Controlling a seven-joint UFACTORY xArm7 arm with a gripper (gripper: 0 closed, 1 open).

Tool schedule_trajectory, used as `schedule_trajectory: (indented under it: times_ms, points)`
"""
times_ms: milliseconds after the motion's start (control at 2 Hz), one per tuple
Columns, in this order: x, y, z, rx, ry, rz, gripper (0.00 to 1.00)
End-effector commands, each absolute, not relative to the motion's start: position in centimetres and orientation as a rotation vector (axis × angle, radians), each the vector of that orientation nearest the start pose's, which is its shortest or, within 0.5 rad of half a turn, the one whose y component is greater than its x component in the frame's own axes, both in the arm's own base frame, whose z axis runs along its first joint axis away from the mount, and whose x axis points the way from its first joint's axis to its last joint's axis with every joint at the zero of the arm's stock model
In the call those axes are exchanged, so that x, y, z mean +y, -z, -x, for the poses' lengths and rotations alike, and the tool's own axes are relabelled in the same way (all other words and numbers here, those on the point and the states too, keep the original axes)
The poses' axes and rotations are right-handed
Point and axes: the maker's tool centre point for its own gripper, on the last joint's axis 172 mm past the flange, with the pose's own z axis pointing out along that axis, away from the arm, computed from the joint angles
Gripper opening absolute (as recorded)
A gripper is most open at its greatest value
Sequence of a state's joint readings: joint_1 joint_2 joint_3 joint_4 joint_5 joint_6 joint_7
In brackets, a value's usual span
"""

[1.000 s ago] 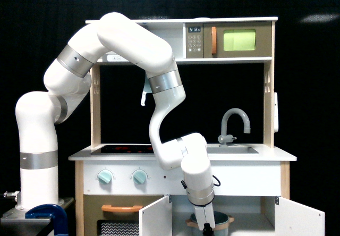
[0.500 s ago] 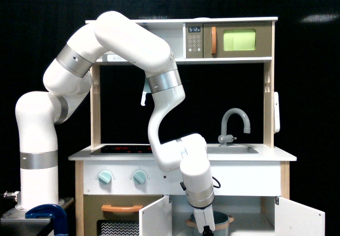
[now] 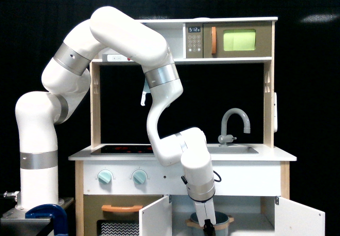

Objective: Put the bowl inside the kitchen cabinet

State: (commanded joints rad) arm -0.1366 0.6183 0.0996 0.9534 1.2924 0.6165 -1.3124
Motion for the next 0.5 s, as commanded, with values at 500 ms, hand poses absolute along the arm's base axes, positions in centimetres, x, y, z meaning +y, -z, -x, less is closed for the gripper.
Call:
schedule_trajectory:
  times_ms: [500]
  points:
    - [3.8, 0.3, -46.6, -0.079, 0.24, 2.495, 1.0]
